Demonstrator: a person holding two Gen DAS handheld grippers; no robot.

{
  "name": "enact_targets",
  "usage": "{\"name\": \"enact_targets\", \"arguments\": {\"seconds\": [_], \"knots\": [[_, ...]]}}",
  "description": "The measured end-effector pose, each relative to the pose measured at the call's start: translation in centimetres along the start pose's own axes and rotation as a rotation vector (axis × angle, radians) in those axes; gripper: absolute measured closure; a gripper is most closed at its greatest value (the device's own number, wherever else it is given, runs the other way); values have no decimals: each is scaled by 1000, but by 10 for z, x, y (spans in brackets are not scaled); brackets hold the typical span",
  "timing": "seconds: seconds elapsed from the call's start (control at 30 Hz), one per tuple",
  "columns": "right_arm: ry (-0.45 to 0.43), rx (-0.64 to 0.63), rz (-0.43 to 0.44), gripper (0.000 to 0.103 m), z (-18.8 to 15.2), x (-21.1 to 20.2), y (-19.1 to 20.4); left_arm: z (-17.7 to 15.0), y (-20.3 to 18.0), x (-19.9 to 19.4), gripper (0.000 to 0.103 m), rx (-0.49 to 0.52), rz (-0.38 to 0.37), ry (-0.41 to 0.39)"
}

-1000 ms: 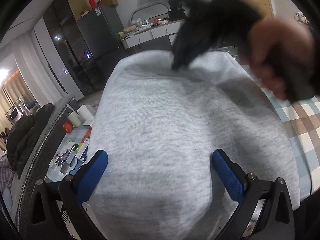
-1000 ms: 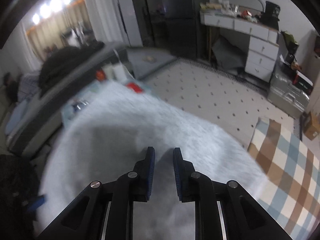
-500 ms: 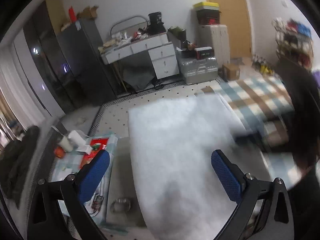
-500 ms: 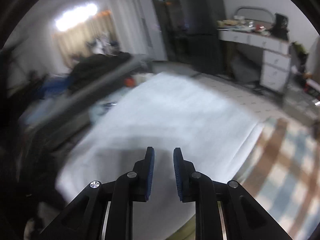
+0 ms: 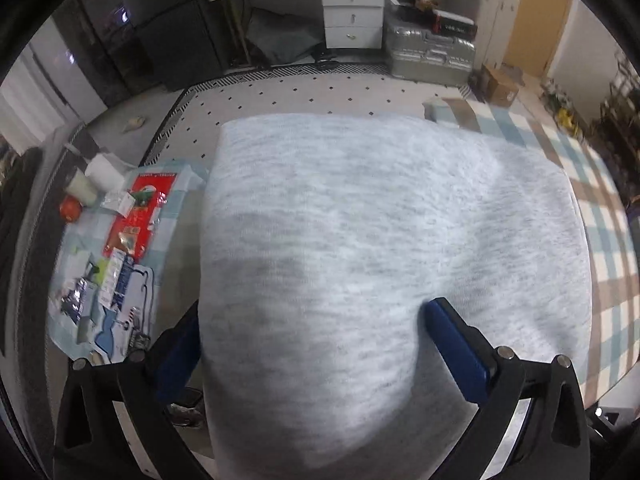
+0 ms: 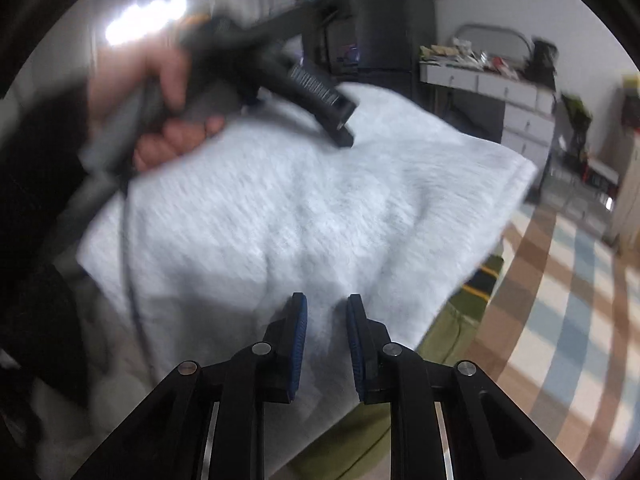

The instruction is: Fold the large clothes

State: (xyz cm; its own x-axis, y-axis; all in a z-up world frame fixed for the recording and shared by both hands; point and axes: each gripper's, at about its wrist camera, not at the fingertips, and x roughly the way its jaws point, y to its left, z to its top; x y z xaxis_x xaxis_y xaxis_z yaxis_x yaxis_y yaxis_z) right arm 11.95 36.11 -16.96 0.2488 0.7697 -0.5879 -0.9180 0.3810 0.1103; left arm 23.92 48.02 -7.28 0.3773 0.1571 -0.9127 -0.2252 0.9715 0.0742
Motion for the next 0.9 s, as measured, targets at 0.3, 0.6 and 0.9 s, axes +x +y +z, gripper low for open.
{"name": "enact_targets", "arguments": {"seconds": [0.3,0.6,0.9], "knots": [[-64,240,79,54,-57,-66,-21,-60,-40,-124,1,-126,34,-426],[-372,182,-47,4,-78,-169,-13,-236,-132,-241,1,-238,106,-844],[-575,54,-196,0,-102,-249,34,-281,-143,-226,1,-428,28,-638]]}}
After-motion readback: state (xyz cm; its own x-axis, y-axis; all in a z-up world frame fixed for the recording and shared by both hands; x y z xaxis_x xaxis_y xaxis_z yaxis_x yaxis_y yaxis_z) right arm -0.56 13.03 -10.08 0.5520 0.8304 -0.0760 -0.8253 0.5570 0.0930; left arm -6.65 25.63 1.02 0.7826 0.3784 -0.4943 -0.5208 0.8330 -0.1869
